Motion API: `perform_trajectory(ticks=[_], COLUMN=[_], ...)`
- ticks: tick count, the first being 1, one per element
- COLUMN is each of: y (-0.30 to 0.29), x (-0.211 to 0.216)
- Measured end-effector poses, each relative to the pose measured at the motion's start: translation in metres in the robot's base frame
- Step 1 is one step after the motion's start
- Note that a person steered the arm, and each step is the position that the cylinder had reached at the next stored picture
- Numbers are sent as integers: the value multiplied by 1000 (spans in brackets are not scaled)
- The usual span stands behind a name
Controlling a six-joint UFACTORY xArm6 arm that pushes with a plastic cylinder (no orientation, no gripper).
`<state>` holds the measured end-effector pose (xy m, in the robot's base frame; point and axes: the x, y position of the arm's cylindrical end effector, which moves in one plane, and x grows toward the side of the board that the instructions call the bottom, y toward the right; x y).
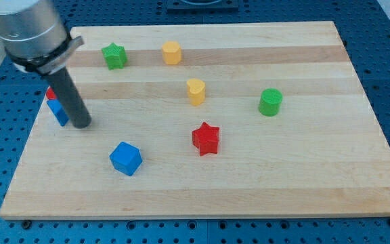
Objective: Move red star to blue triangle
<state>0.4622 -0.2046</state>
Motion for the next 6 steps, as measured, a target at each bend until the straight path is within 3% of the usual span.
perform_trajectory(ticks=[1,3,6], y=[40,47,194], x=[0,0,0])
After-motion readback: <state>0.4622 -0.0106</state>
